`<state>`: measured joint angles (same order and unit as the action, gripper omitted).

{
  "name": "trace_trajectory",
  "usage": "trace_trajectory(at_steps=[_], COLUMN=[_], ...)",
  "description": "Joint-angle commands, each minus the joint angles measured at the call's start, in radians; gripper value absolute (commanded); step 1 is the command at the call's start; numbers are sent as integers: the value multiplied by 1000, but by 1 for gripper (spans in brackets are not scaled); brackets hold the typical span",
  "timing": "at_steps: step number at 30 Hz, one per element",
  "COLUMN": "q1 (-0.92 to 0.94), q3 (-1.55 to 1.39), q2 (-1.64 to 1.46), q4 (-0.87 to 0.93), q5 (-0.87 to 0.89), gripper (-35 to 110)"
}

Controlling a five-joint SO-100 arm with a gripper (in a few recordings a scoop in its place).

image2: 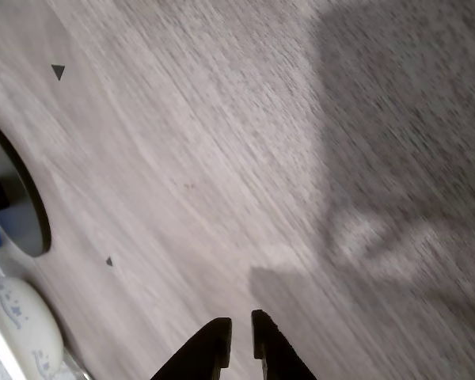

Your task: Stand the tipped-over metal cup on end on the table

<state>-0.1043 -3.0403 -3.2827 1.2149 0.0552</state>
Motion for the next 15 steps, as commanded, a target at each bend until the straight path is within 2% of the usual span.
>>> trace_trajectory(at_steps=[1, 7, 9, 15], q1=[2, 118, 84, 222], q3=[5, 5, 14, 255], q2=[-28, -28, -28, -21], q4=[2, -9, -60, -52], q5=[-2, -37, -87, -193], gripper=[0, 2, 0, 0])
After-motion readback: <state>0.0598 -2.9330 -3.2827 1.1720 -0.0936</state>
